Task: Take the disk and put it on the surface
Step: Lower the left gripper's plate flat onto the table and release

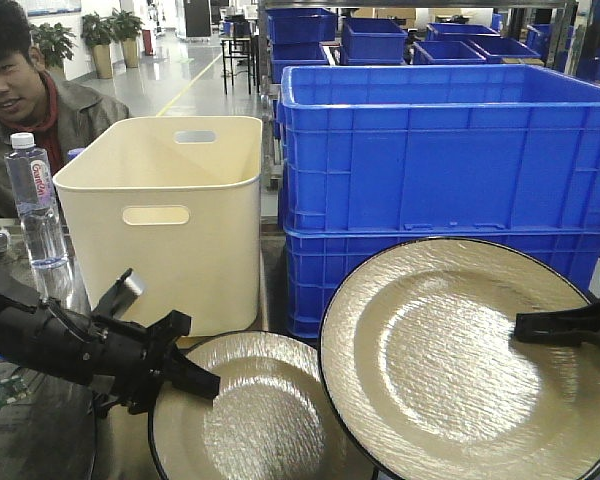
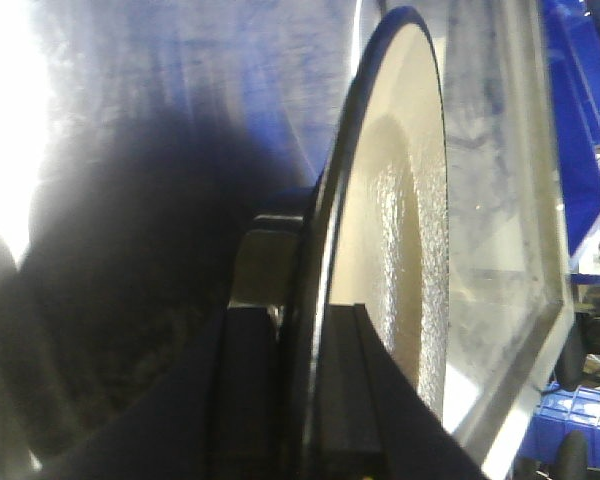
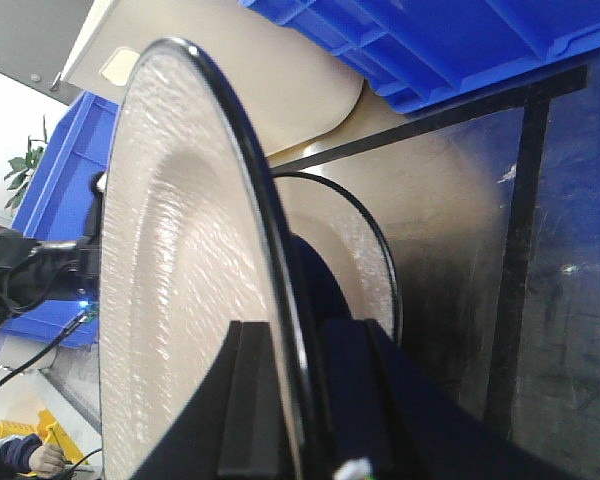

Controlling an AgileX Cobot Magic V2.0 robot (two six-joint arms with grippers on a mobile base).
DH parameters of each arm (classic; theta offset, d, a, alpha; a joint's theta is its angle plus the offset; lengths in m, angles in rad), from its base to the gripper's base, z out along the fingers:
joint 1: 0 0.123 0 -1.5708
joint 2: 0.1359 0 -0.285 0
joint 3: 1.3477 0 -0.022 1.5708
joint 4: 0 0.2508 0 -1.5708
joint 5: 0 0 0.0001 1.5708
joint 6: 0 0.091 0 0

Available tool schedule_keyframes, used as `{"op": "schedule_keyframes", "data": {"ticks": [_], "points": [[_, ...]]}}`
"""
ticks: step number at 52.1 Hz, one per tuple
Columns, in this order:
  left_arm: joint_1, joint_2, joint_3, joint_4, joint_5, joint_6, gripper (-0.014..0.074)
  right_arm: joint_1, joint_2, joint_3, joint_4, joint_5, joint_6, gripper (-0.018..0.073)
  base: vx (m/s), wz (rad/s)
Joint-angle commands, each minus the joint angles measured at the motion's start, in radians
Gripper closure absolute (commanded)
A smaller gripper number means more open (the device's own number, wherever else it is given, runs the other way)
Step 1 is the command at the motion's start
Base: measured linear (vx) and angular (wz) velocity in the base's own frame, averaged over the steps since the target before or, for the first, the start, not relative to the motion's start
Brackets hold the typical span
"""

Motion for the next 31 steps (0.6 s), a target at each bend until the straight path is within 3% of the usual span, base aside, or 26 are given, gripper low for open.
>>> {"op": "schedule_keyframes", "data": {"ticks": [1, 10, 16, 23, 31], "points": [[-0.003, -0.046, -0.028, -0.126, 0.011, -0.017, 0.0456, -0.002, -0.035, -0.03, 0.145, 0.072, -0.005, 0.0568, 0.0, 0.0], [-0.003, -0.045, -0.028, -0.103, -0.005, -0.013, 0.0282, -0.002, -0.035, -0.03, 0.146, 0.073, -0.005, 0.0568, 0.0, 0.0], [-0.003, -0.045, -0.029, -0.027, -0.021, -0.013, 0.016, -0.002, -0.035, -0.03, 0.146, 0.076, -0.005, 0.0568, 0.0, 0.0], [-0.002, -0.045, -0.029, 0.154, -0.088, -0.012, 0.004, -0.002, -0.035, -0.03, 0.147, 0.078, -0.005, 0.0568, 0.0, 0.0], [-0.002, -0.06, -0.029, 0.377, -0.169, -0.013, -0.0006, -0.002, -0.035, -0.03, 0.147, 0.078, -0.006, 0.0568, 0.0, 0.0]]}}
